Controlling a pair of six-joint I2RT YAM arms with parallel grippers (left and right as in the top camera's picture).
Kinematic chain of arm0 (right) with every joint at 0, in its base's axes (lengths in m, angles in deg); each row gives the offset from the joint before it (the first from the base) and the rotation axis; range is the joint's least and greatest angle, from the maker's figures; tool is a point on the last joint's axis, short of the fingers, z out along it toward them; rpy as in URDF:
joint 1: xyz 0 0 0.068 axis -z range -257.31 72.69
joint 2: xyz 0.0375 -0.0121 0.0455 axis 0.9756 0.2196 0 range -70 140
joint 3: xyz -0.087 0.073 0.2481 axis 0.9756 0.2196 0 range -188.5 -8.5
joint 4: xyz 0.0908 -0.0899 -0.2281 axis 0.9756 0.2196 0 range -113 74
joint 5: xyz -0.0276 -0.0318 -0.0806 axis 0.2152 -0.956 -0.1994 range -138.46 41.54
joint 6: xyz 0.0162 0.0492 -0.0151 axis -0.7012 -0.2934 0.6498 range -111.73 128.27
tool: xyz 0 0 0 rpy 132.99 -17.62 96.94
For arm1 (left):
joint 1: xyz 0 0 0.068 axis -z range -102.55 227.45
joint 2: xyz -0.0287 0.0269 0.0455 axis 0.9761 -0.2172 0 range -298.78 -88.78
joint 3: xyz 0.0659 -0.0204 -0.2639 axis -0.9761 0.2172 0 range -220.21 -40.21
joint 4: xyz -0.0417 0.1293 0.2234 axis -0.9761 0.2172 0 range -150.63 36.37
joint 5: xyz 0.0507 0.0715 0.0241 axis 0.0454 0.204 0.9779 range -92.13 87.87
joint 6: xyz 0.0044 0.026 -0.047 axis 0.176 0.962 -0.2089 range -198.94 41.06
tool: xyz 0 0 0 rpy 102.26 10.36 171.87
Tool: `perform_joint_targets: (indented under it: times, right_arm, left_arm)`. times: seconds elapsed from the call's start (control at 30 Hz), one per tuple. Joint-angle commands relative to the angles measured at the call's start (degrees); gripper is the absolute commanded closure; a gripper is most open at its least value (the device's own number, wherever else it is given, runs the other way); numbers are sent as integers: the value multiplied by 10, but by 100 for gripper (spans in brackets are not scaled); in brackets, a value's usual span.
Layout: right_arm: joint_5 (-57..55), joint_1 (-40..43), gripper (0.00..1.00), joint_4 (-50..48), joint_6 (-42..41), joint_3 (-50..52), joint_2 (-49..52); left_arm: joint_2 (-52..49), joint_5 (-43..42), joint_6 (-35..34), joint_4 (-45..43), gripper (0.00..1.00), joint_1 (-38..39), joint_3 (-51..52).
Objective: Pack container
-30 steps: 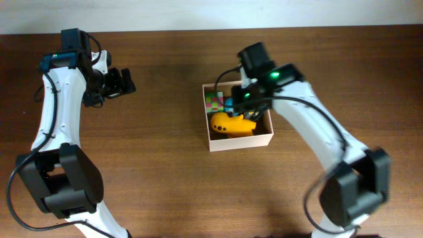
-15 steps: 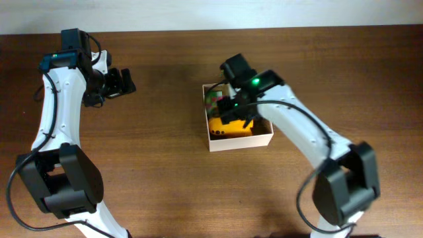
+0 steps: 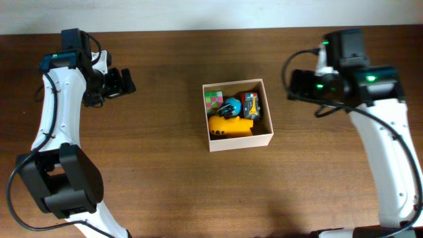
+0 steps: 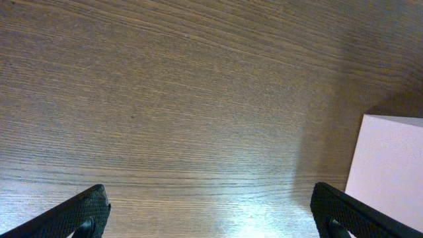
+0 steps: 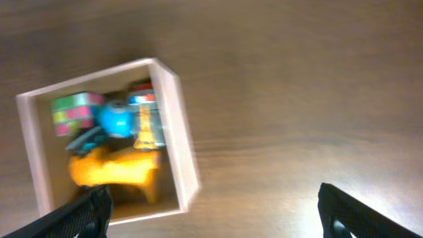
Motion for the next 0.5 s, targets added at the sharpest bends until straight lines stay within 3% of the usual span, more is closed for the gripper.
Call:
perform_joint_targets:
  times: [0.0, 0.2, 0.47]
  right_arm:
    - [-4, 55, 4, 24, 0, -4, -9]
    - [78, 124, 9, 43, 57, -4, -26]
    - [158, 104, 11, 5, 82, -7, -137]
  left_arm:
    - [9, 0, 11, 1, 1, 0, -12]
    - [9, 0, 11, 1, 1, 0, -12]
    - [9, 0, 11, 1, 1, 0, -12]
